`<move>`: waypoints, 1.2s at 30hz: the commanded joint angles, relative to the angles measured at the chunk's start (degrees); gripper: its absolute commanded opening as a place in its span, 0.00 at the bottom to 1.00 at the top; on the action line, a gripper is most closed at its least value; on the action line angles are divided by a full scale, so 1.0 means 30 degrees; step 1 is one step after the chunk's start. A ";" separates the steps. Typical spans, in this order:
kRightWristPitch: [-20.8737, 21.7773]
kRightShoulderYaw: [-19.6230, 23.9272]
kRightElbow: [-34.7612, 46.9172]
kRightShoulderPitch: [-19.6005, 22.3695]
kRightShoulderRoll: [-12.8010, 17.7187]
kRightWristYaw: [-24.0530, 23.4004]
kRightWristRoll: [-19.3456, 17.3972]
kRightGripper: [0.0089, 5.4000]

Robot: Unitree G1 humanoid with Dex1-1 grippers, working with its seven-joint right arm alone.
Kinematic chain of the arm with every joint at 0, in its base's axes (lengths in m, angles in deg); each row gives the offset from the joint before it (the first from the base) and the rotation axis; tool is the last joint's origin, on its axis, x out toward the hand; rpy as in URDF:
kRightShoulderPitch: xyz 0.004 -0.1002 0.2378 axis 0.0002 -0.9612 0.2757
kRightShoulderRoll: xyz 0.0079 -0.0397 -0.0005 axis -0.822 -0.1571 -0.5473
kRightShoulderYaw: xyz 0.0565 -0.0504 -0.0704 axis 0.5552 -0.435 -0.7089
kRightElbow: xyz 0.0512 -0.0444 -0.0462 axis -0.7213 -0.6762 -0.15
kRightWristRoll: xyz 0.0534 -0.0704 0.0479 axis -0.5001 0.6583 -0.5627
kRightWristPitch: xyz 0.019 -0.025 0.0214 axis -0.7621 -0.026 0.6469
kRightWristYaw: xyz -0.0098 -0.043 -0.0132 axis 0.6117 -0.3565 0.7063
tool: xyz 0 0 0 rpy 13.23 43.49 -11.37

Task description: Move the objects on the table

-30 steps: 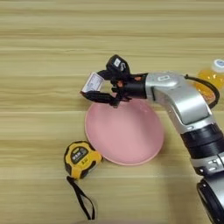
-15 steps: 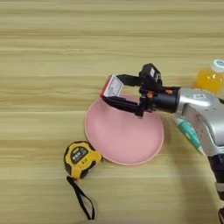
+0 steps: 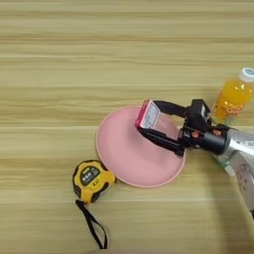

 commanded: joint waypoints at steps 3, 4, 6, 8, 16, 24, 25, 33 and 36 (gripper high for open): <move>0.1755 -0.0311 -0.0421 0.0679 0.1541 0.0145 0.1182 0.73; 0.1958 -0.0444 -0.0636 0.0700 0.1662 0.0101 0.1496 0.73; 0.2395 -0.0818 -0.1357 0.0929 0.1883 -0.0307 0.2534 0.73; 0.2368 -0.1103 -0.1860 0.1150 0.1938 -0.0528 0.3079 0.73; 0.1839 -0.2364 -0.2546 0.2095 0.1659 -0.1674 0.4865 0.73; 0.1140 -0.2828 -0.2255 0.2519 0.1596 -0.1786 0.4910 0.73; 0.1076 -0.2865 -0.2234 0.2533 0.1613 -0.1752 0.4883 0.73; 0.0823 -0.3085 -0.2256 0.2640 0.1757 -0.1491 0.4850 0.73; 0.0796 -0.3074 -0.2254 0.2640 0.1755 -0.1485 0.4849 0.80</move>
